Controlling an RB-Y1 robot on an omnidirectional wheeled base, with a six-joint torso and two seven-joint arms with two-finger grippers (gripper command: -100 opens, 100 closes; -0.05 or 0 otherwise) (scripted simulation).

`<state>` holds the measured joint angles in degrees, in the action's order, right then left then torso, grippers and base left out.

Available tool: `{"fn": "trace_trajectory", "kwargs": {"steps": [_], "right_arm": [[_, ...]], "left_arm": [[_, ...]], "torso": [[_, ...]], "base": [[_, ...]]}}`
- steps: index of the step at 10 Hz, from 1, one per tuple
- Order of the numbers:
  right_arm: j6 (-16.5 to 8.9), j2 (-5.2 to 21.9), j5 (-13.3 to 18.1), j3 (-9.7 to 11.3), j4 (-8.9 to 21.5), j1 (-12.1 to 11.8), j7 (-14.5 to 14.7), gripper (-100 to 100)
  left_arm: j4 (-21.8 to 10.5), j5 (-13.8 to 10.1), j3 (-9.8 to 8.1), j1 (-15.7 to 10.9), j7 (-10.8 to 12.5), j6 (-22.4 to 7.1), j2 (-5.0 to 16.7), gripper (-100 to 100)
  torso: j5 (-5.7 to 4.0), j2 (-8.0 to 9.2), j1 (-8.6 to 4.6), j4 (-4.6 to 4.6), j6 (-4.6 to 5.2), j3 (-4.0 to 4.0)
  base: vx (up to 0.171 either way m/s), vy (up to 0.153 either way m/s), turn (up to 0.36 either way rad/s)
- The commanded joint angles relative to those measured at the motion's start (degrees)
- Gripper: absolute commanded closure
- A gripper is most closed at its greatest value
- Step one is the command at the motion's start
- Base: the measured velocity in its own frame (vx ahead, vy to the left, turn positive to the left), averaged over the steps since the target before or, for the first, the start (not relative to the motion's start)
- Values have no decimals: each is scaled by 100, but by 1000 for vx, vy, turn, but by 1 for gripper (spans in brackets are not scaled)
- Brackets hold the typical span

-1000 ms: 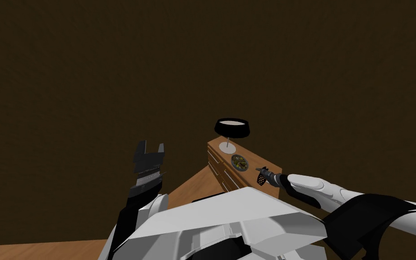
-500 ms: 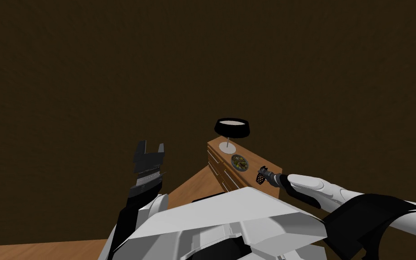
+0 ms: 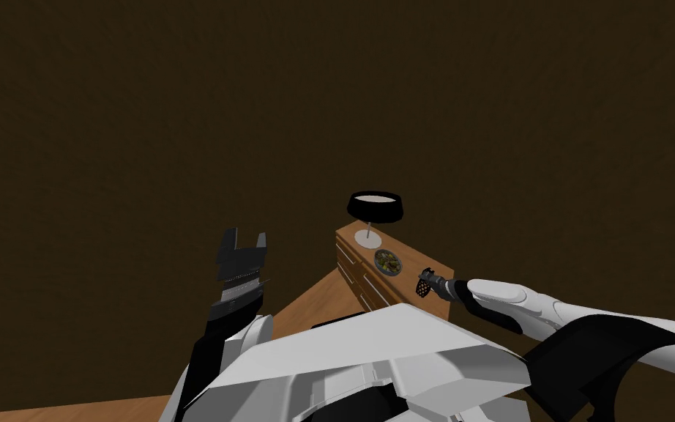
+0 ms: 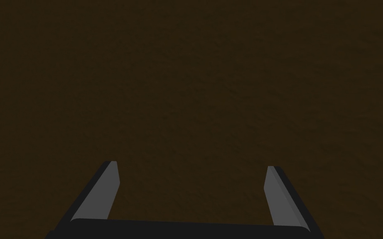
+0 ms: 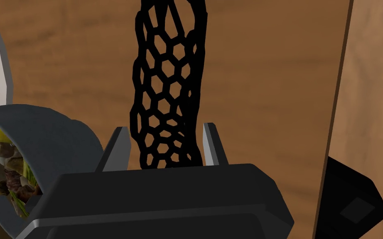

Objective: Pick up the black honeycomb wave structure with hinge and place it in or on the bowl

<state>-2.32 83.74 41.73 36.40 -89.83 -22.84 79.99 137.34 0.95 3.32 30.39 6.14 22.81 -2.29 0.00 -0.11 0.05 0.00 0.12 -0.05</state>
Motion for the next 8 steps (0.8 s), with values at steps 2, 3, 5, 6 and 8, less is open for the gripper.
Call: {"fn": "trace_trajectory", "kwargs": {"steps": [2, 3, 5, 6, 8], "right_arm": [[-22, 145, -57, -162, 25, 105, 11, 100], [-22, 145, -57, -162, 25, 105, 11, 100], [-10, 262, -187, -354, 42, 235, 34, 100], [28, 352, -366, -561, 55, 382, 62, 100], [53, 388, -468, -666, 60, 460, 79, 100]], "left_arm": [[0, 0, 0, 0, 0, 0, 0, 0], [0, 0, 0, -1, 0, 0, 0, 0], [0, 0, 0, -1, 0, 0, 0, 0], [0, 0, 0, -1, 0, 0, 0, 0], [0, 0, 1, -2, 0, 0, -1, 0]], "torso": [[9, 20, -5, 8, 4, 13], [2, 30, -6, 10, 2, 20], [6, 39, -3, 16, 2, 26], [5, 46, 3, 19, 1, 31], [9, 85, 22, 31, 6, 55]], "base": [[-82, -10, -55], [-43, -6, 5], [-108, 7, -50], [-133, 19, -69], [-180, 51, -33]]}}
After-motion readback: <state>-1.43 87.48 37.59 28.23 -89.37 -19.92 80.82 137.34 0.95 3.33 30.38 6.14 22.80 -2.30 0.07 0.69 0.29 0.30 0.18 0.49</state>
